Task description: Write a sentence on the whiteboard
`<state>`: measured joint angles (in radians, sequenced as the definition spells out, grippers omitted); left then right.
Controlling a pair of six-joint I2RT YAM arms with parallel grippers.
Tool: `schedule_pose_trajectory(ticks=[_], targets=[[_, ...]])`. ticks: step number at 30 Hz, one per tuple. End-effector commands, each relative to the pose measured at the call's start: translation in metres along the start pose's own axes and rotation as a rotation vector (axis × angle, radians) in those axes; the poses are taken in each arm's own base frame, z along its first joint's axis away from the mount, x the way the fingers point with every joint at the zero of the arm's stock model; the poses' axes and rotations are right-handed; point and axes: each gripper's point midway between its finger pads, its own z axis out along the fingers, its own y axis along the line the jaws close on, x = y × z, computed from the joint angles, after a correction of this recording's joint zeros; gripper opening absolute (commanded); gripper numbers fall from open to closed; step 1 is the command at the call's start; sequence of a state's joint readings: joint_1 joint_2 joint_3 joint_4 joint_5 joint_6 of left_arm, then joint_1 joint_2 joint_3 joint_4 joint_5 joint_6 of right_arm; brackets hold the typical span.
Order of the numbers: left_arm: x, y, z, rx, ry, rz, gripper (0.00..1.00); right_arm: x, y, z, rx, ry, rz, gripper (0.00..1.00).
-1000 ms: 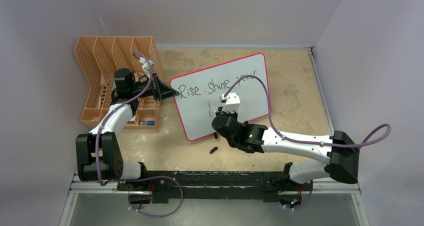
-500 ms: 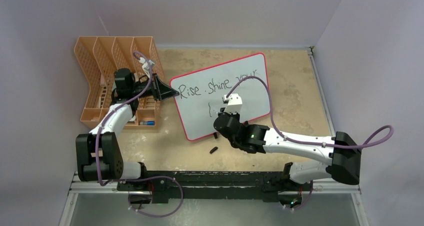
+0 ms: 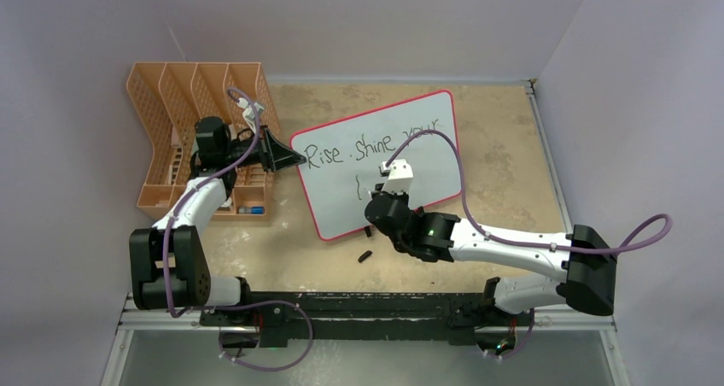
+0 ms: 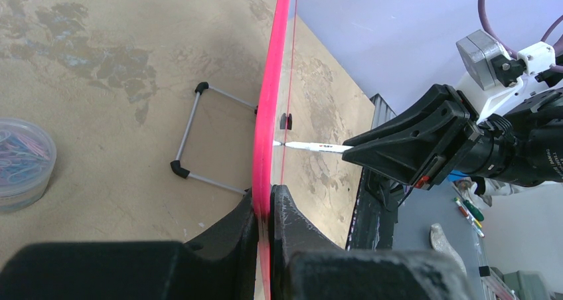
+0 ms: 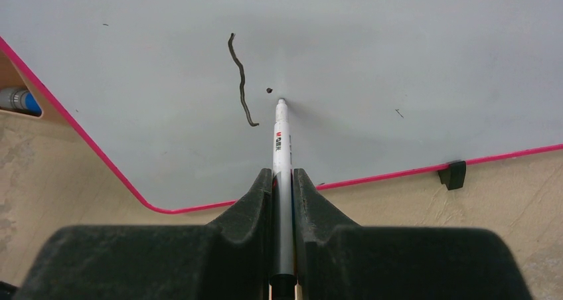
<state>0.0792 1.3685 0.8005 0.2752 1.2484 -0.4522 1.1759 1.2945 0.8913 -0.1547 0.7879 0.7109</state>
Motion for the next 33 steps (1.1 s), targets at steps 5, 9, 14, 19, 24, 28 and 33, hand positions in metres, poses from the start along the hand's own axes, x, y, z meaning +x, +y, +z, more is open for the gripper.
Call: schedule_pose_trajectory(ticks=[5,9,14,19,24,28,33], targets=[[-0.017,0.002,-0.003,-0.04,-0.041,0.06,0.0,-0.013,0.007,-0.002,-0.021,-0.034,0.035,0.0],[-0.016,0.002,-0.003,-0.038,-0.04,0.058,0.0,-0.015,0.01,-0.001,-0.028,-0.034,0.031,0.0],[-0.016,0.002,-0.003,-0.039,-0.041,0.058,0.0,-0.017,0.011,0.0,-0.029,-0.041,0.033,0.0],[-0.016,0.002,-0.003,-0.038,-0.039,0.058,0.0,-0.019,0.009,0.0,-0.014,-0.052,0.041,0.0],[-0.016,0.002,-0.003,-0.038,-0.04,0.061,0.0,-0.015,0.01,0.002,-0.015,-0.04,0.028,0.0],[-0.016,0.002,-0.004,-0.038,-0.04,0.061,0.0,-0.009,0.011,0.004,-0.015,-0.019,0.011,0.0],[-0.016,0.002,-0.003,-0.038,-0.04,0.062,0.0,-0.001,0.008,0.005,0.001,0.008,0.002,0.0]])
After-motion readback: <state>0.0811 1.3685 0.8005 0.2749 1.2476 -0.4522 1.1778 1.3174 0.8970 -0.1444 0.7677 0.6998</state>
